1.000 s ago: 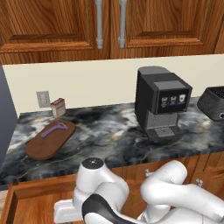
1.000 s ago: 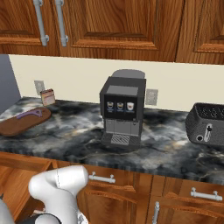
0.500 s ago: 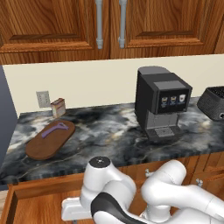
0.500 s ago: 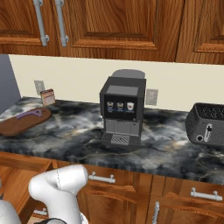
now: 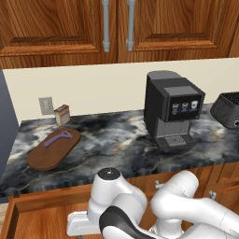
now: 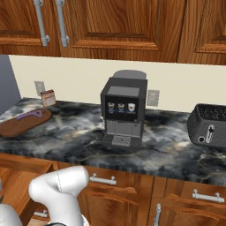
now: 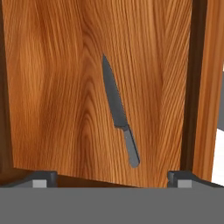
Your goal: Open the drawer on the left and place the cutting tools on the cutting board.
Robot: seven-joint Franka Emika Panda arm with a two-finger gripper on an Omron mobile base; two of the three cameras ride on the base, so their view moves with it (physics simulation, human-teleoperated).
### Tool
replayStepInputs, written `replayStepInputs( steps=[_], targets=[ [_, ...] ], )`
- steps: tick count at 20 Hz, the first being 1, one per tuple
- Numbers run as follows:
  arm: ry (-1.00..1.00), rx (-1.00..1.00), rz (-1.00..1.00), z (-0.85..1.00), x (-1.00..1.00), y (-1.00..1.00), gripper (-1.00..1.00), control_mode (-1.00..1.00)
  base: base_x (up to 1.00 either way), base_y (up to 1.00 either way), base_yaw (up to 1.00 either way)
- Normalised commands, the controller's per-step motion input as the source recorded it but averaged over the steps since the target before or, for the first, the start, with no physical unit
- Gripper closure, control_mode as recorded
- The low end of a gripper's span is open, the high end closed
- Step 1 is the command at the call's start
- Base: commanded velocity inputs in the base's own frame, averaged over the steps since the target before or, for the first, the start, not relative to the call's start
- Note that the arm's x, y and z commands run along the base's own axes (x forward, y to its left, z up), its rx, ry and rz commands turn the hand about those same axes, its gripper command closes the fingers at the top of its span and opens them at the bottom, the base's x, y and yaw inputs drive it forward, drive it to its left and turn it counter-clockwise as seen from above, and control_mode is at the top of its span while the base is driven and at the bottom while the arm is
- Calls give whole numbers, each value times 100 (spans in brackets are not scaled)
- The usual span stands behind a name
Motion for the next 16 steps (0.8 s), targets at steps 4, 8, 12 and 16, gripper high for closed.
replayStepInputs(
  steps=[4,8,12,16],
  targets=[
    [4,0,0,0,0,0,-100,-100,0,0,0],
    [4,0,0,0,0,0,-100,-100,0,0,0],
    [11,0,0,-1,0,1,-100,-100,0,0,0],
    [8,0,3,-22,-35,0,-100,-100,0,0,0]
  ],
)
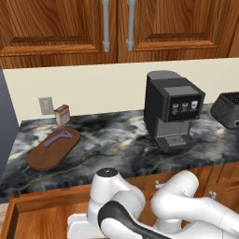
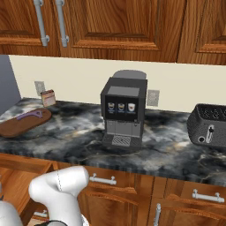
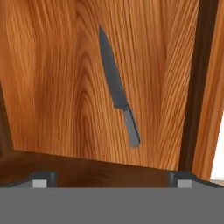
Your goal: Open the drawer on the left and place the cutting tools on the cutting board.
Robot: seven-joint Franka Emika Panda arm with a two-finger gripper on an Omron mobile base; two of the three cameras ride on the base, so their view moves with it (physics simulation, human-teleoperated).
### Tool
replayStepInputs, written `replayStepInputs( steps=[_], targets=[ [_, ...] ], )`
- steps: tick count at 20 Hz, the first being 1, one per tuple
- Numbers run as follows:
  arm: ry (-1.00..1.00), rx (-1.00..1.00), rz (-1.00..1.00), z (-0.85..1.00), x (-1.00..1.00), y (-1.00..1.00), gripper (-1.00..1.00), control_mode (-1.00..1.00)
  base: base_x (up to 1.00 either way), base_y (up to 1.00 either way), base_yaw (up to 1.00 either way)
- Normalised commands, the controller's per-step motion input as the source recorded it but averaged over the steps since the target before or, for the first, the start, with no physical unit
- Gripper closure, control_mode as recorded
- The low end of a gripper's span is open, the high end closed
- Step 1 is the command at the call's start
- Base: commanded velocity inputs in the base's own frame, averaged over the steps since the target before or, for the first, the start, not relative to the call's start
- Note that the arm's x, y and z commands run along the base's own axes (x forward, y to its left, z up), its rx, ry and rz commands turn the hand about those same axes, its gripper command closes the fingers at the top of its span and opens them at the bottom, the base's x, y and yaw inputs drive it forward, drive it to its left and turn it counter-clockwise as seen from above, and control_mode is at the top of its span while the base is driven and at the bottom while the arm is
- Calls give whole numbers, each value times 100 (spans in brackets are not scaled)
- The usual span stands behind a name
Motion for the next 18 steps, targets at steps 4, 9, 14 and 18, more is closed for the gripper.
replayStepInputs(
  steps=[4,9,14,18],
  targets=[
    [-7,-5,3,-28,-16,0,-100,-100,0,0,0],
    [-17,-13,4,-35,-12,0,-100,-100,0,0,0],
    [-4,-5,1,-34,0,-1,-100,-100,0,0,0],
    [0,0,0,-29,0,0,-100,-100,0,0,0]
  ],
)
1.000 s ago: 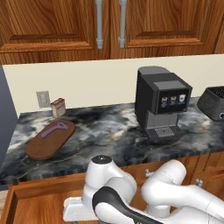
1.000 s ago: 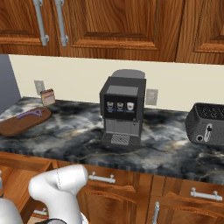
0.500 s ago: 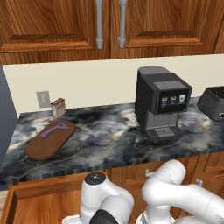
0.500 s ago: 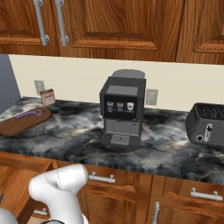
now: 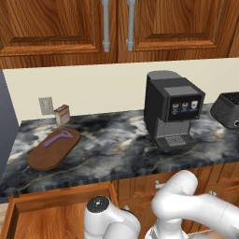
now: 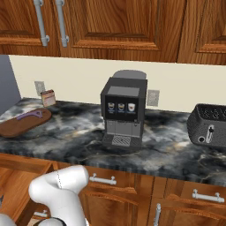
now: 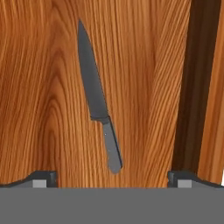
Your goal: Open the drawer on the left and place the cutting tools on the cutting board.
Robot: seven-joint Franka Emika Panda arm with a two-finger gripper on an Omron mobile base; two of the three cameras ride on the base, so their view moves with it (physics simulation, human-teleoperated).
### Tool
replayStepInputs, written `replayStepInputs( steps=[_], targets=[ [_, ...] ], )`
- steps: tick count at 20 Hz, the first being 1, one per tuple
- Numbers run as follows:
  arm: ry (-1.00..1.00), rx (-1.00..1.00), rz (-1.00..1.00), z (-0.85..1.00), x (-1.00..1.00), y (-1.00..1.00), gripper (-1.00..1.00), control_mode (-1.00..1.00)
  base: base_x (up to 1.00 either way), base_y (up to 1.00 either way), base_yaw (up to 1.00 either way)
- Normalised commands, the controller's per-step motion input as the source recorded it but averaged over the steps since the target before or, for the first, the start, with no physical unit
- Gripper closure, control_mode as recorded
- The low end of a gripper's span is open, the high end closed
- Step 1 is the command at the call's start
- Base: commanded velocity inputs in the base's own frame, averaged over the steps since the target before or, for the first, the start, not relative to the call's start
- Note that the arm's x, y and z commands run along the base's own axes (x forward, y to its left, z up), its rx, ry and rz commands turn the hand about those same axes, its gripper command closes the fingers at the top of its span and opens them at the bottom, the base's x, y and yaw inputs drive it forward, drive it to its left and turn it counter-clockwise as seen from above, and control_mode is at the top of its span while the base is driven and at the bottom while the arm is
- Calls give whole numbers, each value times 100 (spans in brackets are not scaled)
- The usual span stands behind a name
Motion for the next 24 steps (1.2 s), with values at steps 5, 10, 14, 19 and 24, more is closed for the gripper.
replayStepInputs(
  steps=[5,10,14,19,24],
  targets=[
    [0,0,0,-45,0,0,-100,-100,0,0,0],
    [-3,0,3,-35,0,0,-100,-100,0,0,0],
    [-3,0,2,-16,0,0,-100,-100,0,0,0],
    [0,0,0,0,0,0,-100,-100,0,0,0],
    [0,0,0,0,0,0,-100,-100,0,0,0]
  ],
)
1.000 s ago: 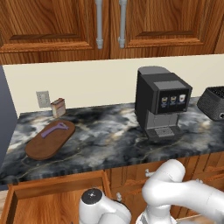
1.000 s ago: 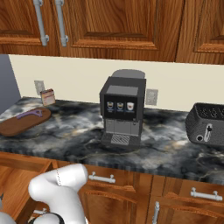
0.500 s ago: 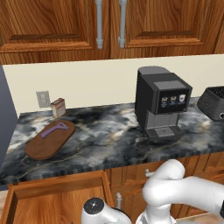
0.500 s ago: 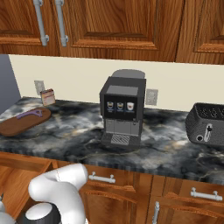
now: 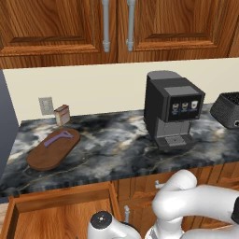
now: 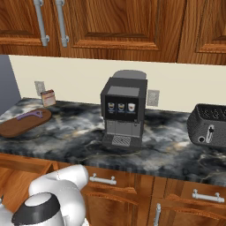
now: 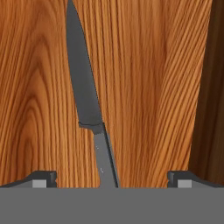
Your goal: Open the drawer on the left and place the cutting tools on the cutting board.
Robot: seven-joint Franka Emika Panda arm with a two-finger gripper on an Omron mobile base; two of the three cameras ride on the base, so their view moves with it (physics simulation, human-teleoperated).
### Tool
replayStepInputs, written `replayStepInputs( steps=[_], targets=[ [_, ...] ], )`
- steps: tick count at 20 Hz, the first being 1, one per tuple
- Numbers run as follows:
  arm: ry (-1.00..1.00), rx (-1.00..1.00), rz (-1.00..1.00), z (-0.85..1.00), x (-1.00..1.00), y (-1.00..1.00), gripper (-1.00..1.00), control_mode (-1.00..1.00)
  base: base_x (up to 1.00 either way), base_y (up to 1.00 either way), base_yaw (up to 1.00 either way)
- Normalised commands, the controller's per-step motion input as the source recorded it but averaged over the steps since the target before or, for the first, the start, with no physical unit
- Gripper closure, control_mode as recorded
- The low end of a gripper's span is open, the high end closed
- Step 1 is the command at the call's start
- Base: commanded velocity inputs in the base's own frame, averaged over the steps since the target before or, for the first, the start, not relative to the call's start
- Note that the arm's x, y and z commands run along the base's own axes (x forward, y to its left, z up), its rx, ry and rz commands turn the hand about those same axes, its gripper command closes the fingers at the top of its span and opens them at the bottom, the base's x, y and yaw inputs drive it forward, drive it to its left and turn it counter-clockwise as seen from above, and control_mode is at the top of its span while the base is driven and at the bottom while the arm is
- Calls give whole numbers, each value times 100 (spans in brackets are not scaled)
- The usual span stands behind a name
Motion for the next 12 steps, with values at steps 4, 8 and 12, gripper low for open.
replayStepInputs(
  steps=[4,8,12],
  targets=[
    [0,0,0,0,0,0,-100,-100,0,0,0],
    [0,0,0,0,0,0,-100,-100,0,0,0],
    [0,0,0,0,0,0,-100,-100,0,0,0]
  ],
)
